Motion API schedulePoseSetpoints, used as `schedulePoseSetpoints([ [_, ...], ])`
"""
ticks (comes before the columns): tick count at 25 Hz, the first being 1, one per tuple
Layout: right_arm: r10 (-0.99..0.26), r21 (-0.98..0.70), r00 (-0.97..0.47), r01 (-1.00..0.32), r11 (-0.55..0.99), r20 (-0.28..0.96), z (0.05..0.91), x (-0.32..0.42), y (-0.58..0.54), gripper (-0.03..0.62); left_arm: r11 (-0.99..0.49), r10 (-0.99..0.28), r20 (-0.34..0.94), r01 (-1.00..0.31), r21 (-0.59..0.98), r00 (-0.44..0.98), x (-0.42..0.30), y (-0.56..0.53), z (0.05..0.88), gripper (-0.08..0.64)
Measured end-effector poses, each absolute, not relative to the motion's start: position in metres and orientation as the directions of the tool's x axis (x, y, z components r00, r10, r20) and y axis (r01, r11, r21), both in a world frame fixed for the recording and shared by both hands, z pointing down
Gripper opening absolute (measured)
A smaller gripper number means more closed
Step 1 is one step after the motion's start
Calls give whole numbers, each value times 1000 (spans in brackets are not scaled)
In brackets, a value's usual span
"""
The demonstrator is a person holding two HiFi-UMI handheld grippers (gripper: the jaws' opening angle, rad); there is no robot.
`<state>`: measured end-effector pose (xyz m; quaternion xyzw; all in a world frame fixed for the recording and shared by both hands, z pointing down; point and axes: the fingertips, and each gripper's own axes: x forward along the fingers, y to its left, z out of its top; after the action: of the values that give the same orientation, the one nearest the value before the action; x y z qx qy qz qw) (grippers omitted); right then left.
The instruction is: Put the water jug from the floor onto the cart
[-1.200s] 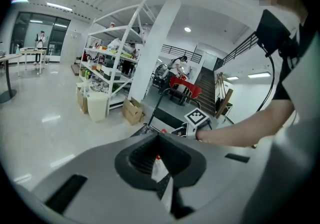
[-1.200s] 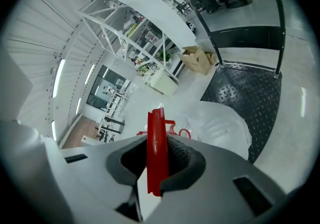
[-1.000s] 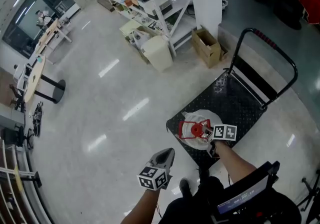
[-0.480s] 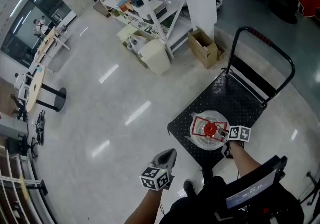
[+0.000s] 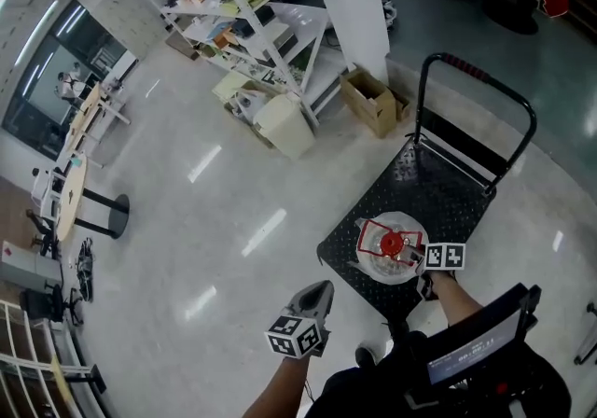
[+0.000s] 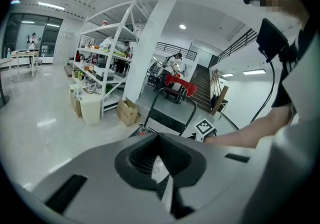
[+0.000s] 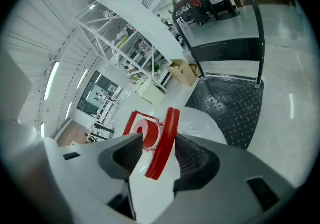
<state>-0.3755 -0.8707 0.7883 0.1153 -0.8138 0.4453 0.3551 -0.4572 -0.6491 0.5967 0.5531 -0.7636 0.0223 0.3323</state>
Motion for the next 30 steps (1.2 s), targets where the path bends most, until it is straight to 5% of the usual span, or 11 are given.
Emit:
schedulePoseSetpoints([
  [9, -77, -554, -756, -541, 633, 650, 716, -331, -894, 183, 214, -908, 415, -922, 322, -66, -450, -667, 557, -9],
  [14, -183, -584, -846, -487, 650, 501, 624, -310, -862, 183, 87, -948, 318, -972, 219, -13, -441, -655, 518, -9],
  [19, -292, -509, -881, -457, 730, 372, 530, -264, -812, 179, -85, -965, 216, -956, 282, 149, -411, -635, 504, -9],
  [24, -467, -438, -839, -545, 715, 281, 473, -201, -758, 21, -213, -951, 178, -953, 215, 253, -380, -621, 491, -9],
  [30, -597, -305, -741, -671, 676, 307, 434, -96, -710, 2, -402, -905, 75, -900, 170, 419, -301, -615, 430, -9],
])
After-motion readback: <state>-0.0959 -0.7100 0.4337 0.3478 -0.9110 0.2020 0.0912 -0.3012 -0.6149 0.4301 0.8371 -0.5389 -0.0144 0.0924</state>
